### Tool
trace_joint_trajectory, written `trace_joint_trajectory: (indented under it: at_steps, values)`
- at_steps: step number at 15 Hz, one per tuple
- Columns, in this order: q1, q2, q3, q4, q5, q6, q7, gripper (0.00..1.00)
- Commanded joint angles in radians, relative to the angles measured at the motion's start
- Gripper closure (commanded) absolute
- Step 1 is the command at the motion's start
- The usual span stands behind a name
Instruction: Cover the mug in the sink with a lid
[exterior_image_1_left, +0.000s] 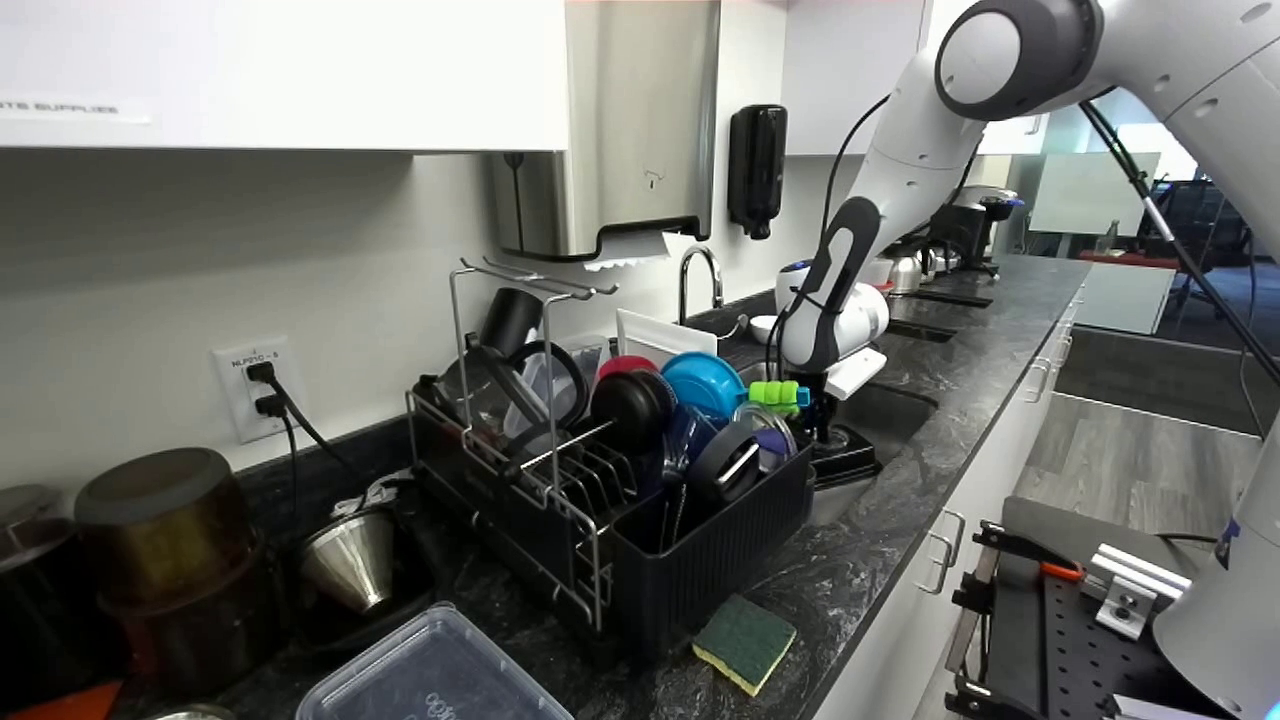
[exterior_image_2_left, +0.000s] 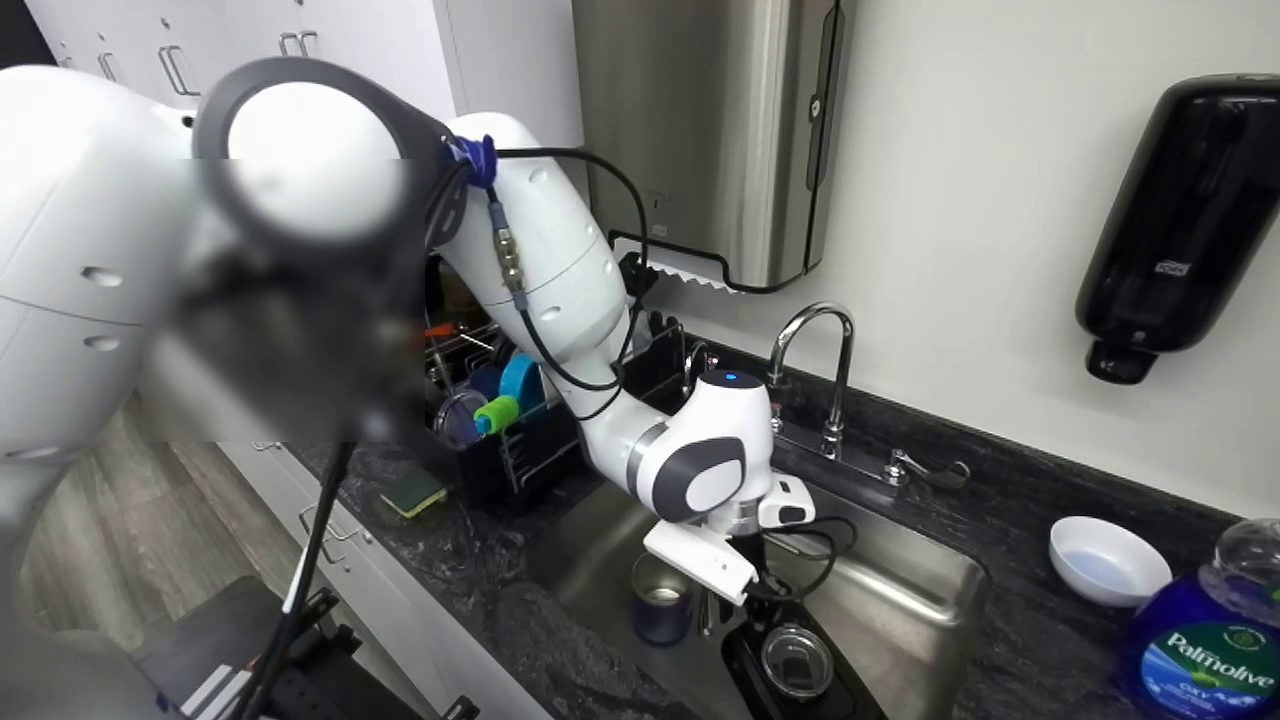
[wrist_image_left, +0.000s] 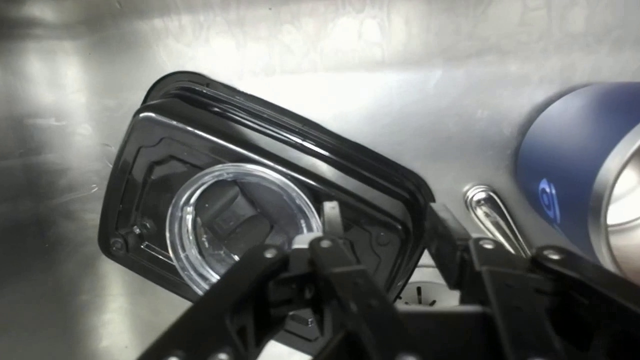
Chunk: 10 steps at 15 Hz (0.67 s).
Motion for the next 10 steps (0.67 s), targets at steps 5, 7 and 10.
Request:
trace_joint_trajectory:
  at_steps: [5, 7, 10]
  values:
    - [0.106, 0.092, -0.119, 0.033, -0.078, 0.11, 0.108, 0.0]
    - [0.123, 0.111, -0.147, 0.044, -0.084, 0.122, 0.126, 0.0]
    - [0.146, 0.133, -0.179, 0.051, -0.09, 0.141, 0.145, 0.26]
